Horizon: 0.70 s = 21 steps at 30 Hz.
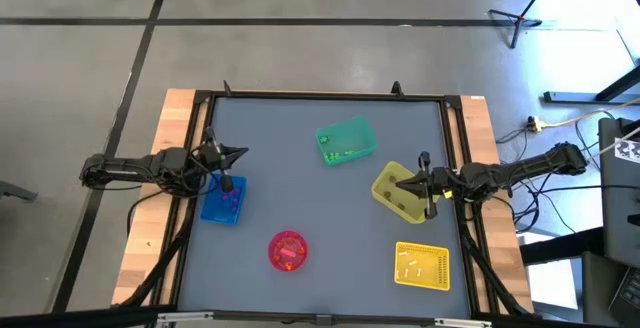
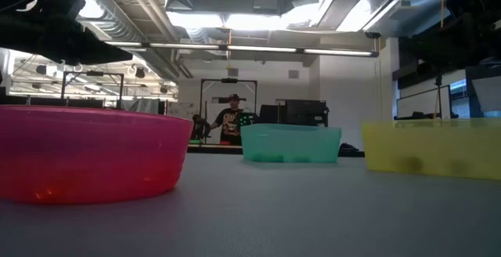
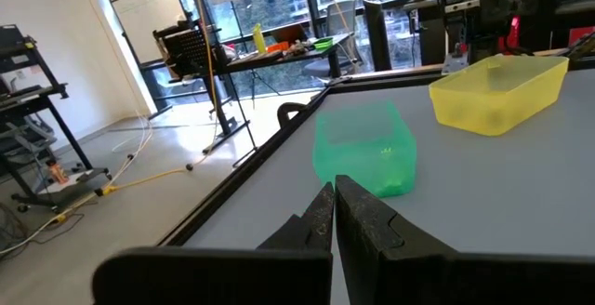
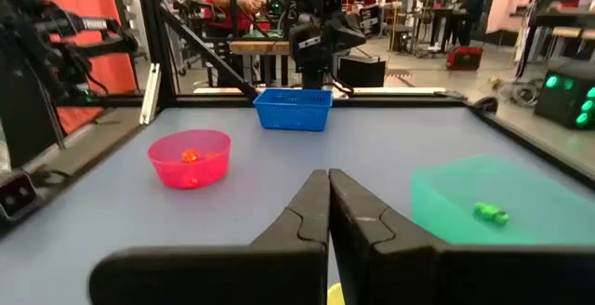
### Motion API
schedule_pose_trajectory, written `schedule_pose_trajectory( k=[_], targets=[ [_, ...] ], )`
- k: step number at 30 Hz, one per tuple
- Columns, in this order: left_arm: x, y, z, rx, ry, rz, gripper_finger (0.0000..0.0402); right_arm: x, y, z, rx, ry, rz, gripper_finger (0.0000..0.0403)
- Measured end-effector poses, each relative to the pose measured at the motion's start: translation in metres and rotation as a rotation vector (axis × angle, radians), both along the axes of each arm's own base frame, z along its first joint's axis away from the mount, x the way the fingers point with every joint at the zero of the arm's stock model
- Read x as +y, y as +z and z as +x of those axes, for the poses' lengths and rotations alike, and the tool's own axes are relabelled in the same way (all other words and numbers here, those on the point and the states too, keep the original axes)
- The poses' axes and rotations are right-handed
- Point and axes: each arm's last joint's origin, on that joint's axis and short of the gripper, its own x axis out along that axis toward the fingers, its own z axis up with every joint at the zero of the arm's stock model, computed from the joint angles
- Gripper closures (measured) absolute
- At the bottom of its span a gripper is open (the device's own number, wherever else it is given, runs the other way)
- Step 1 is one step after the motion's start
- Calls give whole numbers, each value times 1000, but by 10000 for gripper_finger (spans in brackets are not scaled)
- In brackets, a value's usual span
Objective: Sort Halloween decoration
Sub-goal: Return to Home Position
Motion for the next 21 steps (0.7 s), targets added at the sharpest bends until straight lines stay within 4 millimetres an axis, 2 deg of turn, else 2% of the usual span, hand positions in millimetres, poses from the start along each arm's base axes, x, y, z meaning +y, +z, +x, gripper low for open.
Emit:
schedule_pose_trajectory(
  k=[14,21],
  targets=[
    [0,0,0,0,0,0,400,-6,-5,-8,44,-140,-145,398],
    [0,0,0,-1,0,0,400,-16,1,-9,-18,-144,-203,398]
  ],
)
